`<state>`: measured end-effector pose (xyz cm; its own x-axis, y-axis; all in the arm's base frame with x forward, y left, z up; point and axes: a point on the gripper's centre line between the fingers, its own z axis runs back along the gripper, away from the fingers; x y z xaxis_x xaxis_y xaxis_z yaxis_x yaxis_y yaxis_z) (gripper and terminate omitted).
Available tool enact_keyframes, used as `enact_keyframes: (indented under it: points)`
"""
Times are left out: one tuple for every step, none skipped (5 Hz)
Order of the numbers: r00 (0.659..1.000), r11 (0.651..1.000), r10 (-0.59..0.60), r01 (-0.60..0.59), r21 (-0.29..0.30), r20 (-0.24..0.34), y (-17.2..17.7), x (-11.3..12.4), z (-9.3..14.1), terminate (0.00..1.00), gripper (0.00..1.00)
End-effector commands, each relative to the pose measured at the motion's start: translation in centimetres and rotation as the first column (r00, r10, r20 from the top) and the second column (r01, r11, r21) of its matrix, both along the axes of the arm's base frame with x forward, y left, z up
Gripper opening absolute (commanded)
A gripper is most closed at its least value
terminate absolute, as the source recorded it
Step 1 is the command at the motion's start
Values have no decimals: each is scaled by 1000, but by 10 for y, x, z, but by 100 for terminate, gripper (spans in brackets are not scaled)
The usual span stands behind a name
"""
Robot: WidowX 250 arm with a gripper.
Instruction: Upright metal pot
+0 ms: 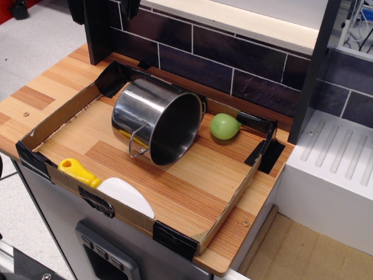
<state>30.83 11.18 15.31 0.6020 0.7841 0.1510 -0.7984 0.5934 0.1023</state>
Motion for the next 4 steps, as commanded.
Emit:
enact_keyframes:
  points:
    - [1000, 1000, 0, 0, 0, 0, 0, 0, 0, 0, 100]
    - [997, 996, -76, 74, 41, 31, -12, -7, 18, 0, 100]
    - [972, 969, -236, 236, 72, -3, -30, -14, 31, 0, 100]
    - [924, 921, -381, 382, 76, -21, -56, -27, 34, 0, 100]
